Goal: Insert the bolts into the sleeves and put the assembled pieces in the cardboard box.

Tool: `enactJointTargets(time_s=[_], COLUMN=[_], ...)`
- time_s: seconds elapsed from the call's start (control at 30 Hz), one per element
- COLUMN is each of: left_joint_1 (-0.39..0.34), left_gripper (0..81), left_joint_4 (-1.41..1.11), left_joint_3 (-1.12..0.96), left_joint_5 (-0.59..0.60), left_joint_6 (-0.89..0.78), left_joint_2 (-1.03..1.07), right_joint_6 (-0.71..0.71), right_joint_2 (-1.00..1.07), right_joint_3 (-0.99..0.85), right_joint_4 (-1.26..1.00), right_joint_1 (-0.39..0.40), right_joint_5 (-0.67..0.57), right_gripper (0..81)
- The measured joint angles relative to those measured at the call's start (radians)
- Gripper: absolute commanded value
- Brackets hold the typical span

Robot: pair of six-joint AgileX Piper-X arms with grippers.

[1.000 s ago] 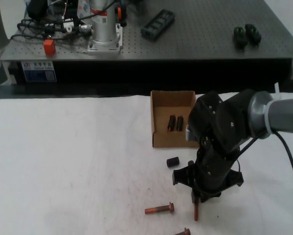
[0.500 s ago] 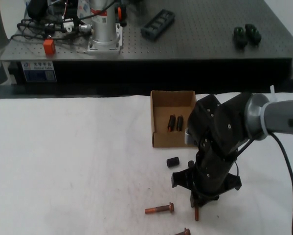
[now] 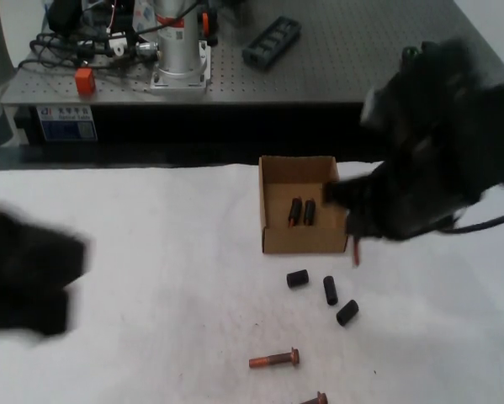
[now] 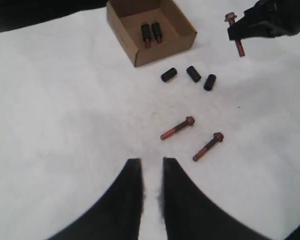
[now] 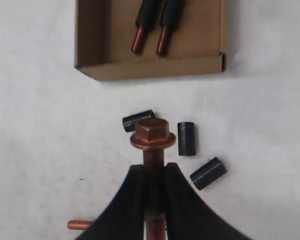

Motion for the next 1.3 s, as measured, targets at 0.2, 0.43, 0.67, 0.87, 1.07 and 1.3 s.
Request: enactJointTargets(time_s=[0.2, 0.43, 0.67, 0.87, 1.07, 1.3], left_joint_1=[-0.012, -0.061, -0.069, -0.076, -0.089, -0.095], left_gripper=[26.7, 31.7, 31.6, 31.4, 31.4, 31.4], left_joint_4=[-0.179, -0.155, -0.049, 0.006, 0.045, 0.087], left_joint_3=[-0.053, -0.358, -0.712, -0.936, -1.009, -1.008], left_joint_5=[0.122, 0.04, 0.014, 0.011, 0.045, 0.052], left_joint_6=[0.128, 0.324, 0.466, 0.556, 0.588, 0.638], left_joint_2=[0.392, 0.833, 1.193, 1.32, 1.439, 1.49], right_joint_6=[-0.036, -0.138, -0.144, -0.147, -0.147, -0.15], right_joint_2=[-0.227, -0.388, -0.367, -0.327, -0.321, -0.321], right_joint_3=[0.0, 0.0, 0.0, 0.0, 0.0, 0.0], right_joint_4=[0.028, 0.047, 0.07, 0.064, 0.025, 0.002], right_joint_1=[-0.088, -0.26, -0.36, -0.37, -0.369, -0.369], right_joint_5=[0.019, 0.017, -0.039, -0.046, -0.047, -0.047], right_gripper=[0.1, 0.1, 0.1, 0.1, 0.1, 0.1])
